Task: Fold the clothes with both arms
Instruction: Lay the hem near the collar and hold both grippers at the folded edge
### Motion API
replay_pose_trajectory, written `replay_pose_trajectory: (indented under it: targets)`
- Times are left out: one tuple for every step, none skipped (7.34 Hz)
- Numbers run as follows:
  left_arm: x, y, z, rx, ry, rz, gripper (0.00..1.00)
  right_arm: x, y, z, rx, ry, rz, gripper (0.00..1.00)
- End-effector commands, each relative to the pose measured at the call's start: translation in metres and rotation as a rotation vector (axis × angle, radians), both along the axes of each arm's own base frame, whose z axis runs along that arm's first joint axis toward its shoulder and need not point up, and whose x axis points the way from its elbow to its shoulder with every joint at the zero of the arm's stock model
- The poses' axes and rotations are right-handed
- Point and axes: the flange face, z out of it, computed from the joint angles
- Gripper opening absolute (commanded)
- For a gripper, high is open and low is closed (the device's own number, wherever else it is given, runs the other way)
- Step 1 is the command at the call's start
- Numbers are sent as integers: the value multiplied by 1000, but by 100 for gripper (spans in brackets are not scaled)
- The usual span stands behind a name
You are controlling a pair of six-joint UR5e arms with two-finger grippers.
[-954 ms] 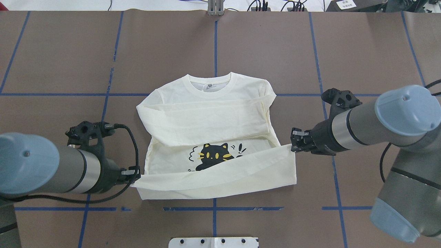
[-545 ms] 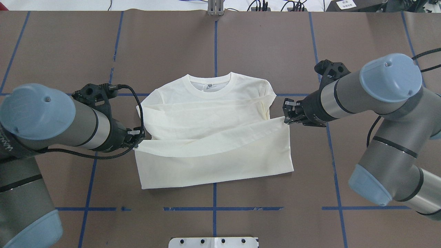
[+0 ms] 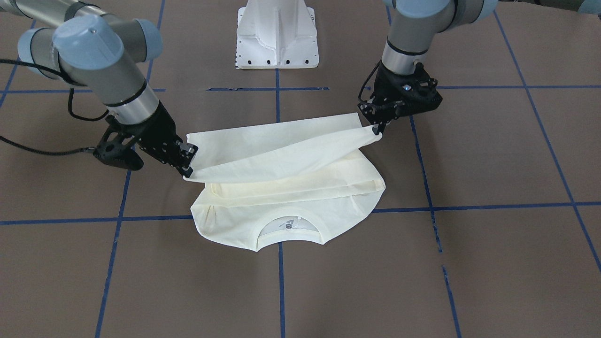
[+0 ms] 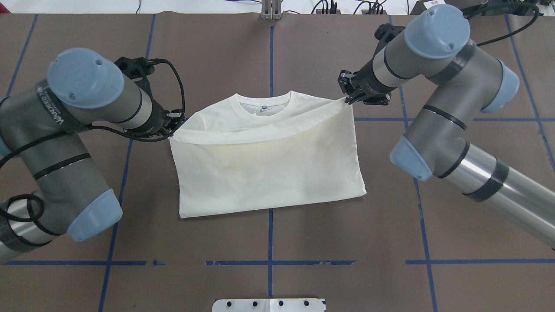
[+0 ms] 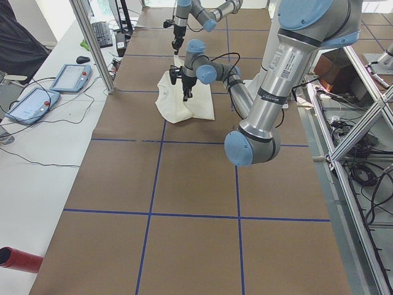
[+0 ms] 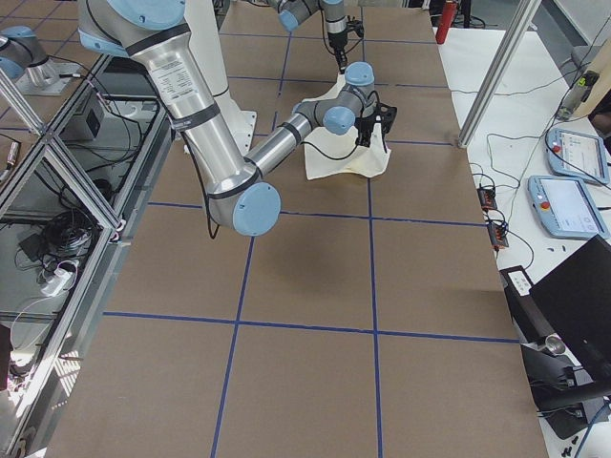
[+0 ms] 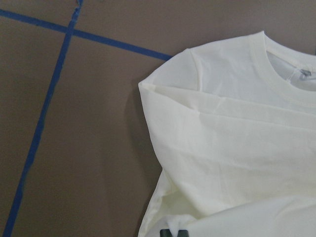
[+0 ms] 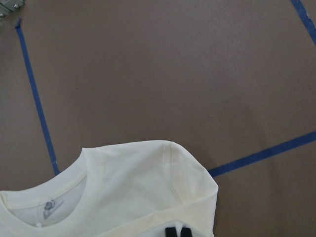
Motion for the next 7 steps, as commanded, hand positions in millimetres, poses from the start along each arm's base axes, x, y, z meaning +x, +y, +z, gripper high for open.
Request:
replay_pose_trajectory:
  targets:
    - [15,-46,45,15,-3,-29,0,-26,-52,2,-46,48,17,0]
    - [20,-52,59,8,-15,-31,0,-28,-60,11,-43,45,23,0]
    - [27,-58,64,1,-20,-32,0,-37,-70,34,-31,32,26,0]
    - [32,-63,70,0,-23,-33,0,-35,-77,46,-31,32,34,0]
    - [35,-66,67,6,-17,-35,0,-35,-78,46,-31,32,34,0]
    - [38,-69,58,11,-11,-42,0,-36,-77,45,-30,30,33,0]
    - [41,-72,58,8,-15,-44,0,-36,-77,42,-28,26,33,0]
